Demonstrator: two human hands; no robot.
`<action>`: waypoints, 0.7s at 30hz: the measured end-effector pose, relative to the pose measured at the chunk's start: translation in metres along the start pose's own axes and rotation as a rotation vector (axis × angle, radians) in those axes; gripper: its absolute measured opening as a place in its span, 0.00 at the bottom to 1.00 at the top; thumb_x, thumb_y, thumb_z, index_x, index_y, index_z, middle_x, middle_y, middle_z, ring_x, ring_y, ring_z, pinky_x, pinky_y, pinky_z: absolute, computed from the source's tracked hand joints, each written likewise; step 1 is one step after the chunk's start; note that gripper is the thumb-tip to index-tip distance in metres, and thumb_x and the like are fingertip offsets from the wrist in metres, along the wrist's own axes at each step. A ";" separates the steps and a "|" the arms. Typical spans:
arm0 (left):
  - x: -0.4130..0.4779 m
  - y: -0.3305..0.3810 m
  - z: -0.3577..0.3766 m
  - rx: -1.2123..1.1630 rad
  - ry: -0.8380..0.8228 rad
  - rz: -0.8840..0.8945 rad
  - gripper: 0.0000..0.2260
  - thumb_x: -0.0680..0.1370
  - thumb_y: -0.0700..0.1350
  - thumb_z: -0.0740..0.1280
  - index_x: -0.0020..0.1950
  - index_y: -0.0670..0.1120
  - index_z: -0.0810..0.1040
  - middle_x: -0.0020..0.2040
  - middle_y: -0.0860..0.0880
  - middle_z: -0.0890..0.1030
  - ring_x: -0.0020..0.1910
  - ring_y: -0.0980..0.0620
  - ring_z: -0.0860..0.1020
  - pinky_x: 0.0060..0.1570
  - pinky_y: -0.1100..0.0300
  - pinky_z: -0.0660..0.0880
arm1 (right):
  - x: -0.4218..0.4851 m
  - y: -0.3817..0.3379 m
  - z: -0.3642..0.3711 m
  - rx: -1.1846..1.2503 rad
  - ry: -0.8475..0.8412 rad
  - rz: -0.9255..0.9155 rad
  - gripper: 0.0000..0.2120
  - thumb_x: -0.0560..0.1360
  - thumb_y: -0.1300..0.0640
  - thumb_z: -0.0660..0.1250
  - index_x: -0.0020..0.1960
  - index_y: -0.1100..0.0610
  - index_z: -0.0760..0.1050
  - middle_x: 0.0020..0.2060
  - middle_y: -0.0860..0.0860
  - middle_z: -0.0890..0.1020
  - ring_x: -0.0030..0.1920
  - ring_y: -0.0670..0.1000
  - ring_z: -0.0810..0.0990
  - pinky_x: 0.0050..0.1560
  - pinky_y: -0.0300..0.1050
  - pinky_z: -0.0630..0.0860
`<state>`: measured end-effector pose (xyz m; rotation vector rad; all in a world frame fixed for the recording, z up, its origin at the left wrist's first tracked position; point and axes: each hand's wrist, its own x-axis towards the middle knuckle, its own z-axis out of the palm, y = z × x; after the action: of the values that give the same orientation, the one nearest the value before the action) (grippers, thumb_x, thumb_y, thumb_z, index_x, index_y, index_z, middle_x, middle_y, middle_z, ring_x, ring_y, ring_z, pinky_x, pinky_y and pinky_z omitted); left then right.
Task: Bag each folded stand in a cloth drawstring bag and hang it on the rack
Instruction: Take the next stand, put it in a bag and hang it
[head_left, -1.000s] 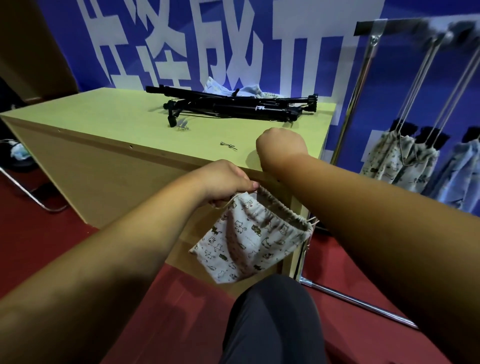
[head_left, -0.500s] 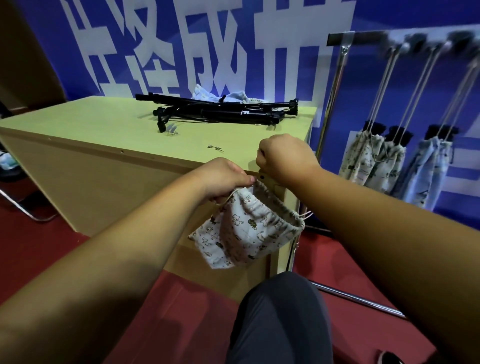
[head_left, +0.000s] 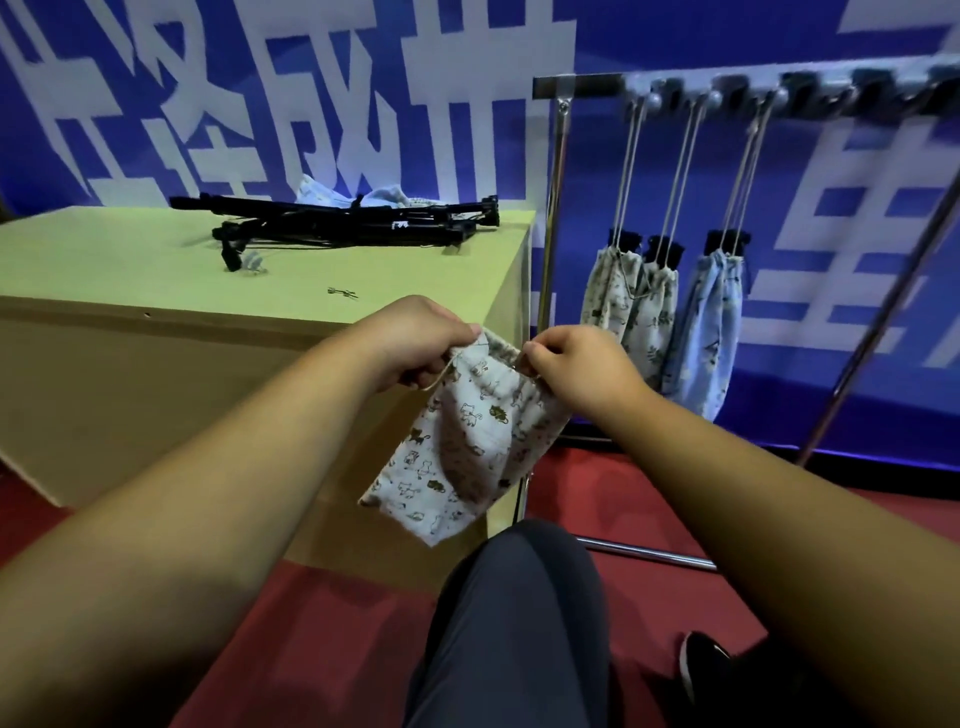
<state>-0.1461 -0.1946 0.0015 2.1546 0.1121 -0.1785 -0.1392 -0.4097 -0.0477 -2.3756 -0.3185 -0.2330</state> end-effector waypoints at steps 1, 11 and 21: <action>-0.001 0.004 0.005 -0.004 -0.005 0.016 0.10 0.82 0.50 0.72 0.52 0.43 0.84 0.29 0.48 0.67 0.25 0.50 0.65 0.30 0.61 0.62 | -0.001 0.005 -0.006 -0.032 -0.016 0.004 0.14 0.84 0.49 0.65 0.51 0.52 0.88 0.44 0.49 0.88 0.47 0.49 0.84 0.50 0.48 0.81; 0.006 0.038 0.051 0.057 -0.023 0.159 0.08 0.82 0.51 0.72 0.53 0.47 0.87 0.30 0.48 0.68 0.25 0.49 0.63 0.29 0.61 0.63 | -0.005 0.034 -0.059 -0.487 -0.164 -0.035 0.18 0.84 0.52 0.61 0.70 0.45 0.82 0.59 0.52 0.86 0.56 0.58 0.83 0.56 0.54 0.82; 0.019 0.035 0.123 0.361 -0.066 0.172 0.12 0.85 0.52 0.68 0.48 0.47 0.86 0.32 0.48 0.77 0.28 0.50 0.72 0.27 0.63 0.67 | -0.022 0.085 -0.061 -0.609 -0.208 0.085 0.25 0.80 0.54 0.61 0.75 0.38 0.74 0.62 0.54 0.83 0.55 0.61 0.83 0.46 0.53 0.82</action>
<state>-0.1328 -0.3164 -0.0407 2.5004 -0.1552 -0.1796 -0.1396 -0.5158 -0.0631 -3.0185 -0.2669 -0.0412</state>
